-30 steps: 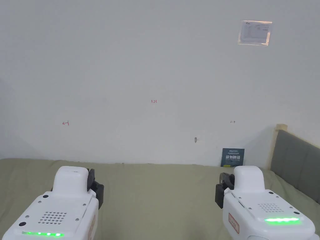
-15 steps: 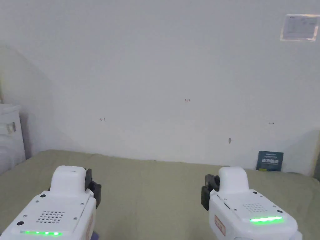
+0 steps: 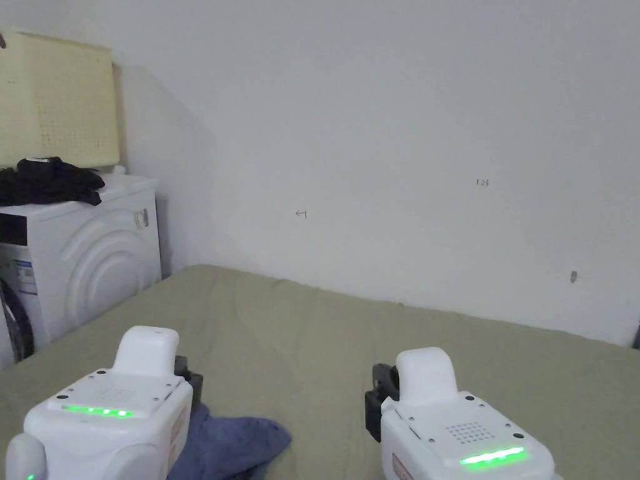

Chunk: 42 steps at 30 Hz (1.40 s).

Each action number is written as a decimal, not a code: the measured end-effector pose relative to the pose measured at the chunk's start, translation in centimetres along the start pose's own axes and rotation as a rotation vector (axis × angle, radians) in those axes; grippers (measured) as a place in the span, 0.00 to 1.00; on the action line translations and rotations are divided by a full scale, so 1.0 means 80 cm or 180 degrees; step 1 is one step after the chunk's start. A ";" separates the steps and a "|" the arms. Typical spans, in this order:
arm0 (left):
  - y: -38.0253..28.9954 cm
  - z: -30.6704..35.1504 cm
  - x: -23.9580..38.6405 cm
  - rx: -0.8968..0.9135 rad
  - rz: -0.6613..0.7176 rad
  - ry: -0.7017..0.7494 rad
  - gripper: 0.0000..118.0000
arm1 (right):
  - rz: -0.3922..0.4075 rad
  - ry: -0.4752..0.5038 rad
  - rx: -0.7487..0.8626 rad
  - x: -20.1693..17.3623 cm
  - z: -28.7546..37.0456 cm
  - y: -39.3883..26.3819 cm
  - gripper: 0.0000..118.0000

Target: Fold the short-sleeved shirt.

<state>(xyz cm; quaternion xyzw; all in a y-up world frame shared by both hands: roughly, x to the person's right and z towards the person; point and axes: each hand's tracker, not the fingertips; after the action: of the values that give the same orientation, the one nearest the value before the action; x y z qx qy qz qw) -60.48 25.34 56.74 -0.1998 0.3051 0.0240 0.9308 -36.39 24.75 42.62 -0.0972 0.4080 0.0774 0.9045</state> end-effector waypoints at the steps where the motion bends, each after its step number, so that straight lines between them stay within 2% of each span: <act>1: -0.006 -0.017 -0.001 -0.0234 -0.0031 -0.0020 0.06 | 0.0016 0.0009 -0.0027 0.000 -0.003 -0.005 0.00; 3: -0.023 -0.065 -0.004 -0.0682 -0.0008 -0.0135 0.06 | 0.0023 0.0021 -0.0072 0.000 -0.010 -0.015 0.00; 7: -0.073 -0.161 -0.020 -0.1481 0.0323 -0.0417 0.06 | -0.0016 0.0068 -0.0193 0.004 -0.029 -0.036 0.00; 9: -0.099 -0.199 -0.025 -0.1772 0.0447 -0.0390 0.06 | -0.0002 0.0070 -0.0237 0.005 -0.038 -0.046 0.00; 16: -0.190 -0.303 -0.039 -0.2681 0.0472 -0.0317 0.06 | 0.0013 0.0207 -0.0449 -0.003 -0.077 -0.078 0.00; 21: -0.214 -0.318 -0.040 -0.2739 0.0448 -0.0287 0.07 | 0.0056 0.0255 -0.0624 -0.009 -0.106 -0.099 0.00; 22: -0.214 -0.317 -0.042 -0.2640 0.0526 -0.0337 0.15 | 0.0047 0.0259 -0.0641 -0.010 -0.109 -0.101 0.00; 23: -0.211 -0.317 -0.045 -0.2533 0.0579 -0.0369 0.40 | 0.0033 0.0260 -0.0656 -0.010 -0.113 -0.103 0.00; 24: -0.211 -0.318 -0.045 -0.2476 0.0583 -0.0301 0.79 | 0.0020 0.0264 -0.0671 -0.010 -0.117 -0.104 0.00; 25: -0.212 -0.320 -0.045 -0.2431 0.0572 -0.0240 0.91 | 0.0007 0.0272 -0.0685 -0.011 -0.118 -0.106 0.00; 34: -0.221 -0.352 -0.026 -0.2426 0.0471 -0.0238 0.91 | -0.0004 0.0248 -0.0817 -0.009 -0.132 -0.123 0.00; 36: -0.229 -0.360 -0.015 -0.2466 0.0281 -0.0095 0.92 | -0.0018 0.0241 -0.0841 -0.008 -0.134 -0.126 0.00; 39: -0.229 -0.357 -0.013 -0.2442 0.0249 -0.0126 0.92 | -0.0011 0.0224 -0.0864 -0.007 -0.135 -0.128 0.00; 40: -0.225 -0.350 -0.016 -0.2420 0.0290 -0.0146 0.86 | -0.0011 0.0216 -0.0869 -0.006 -0.134 -0.128 0.00; 41: -0.221 -0.342 -0.019 -0.2307 0.0284 -0.0177 0.71 | -0.0018 0.0214 -0.0869 -0.004 -0.133 -0.128 0.00; 42: -0.218 -0.336 -0.021 -0.2203 0.0234 -0.0126 0.48 | -0.0027 0.0215 -0.0862 -0.003 -0.132 -0.128 0.00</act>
<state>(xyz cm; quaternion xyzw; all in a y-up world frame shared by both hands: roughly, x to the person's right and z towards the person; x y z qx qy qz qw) -73.92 -0.98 44.23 -0.4920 0.2678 0.1634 0.8121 -41.94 12.27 37.13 -0.2226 0.4236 0.1245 0.8692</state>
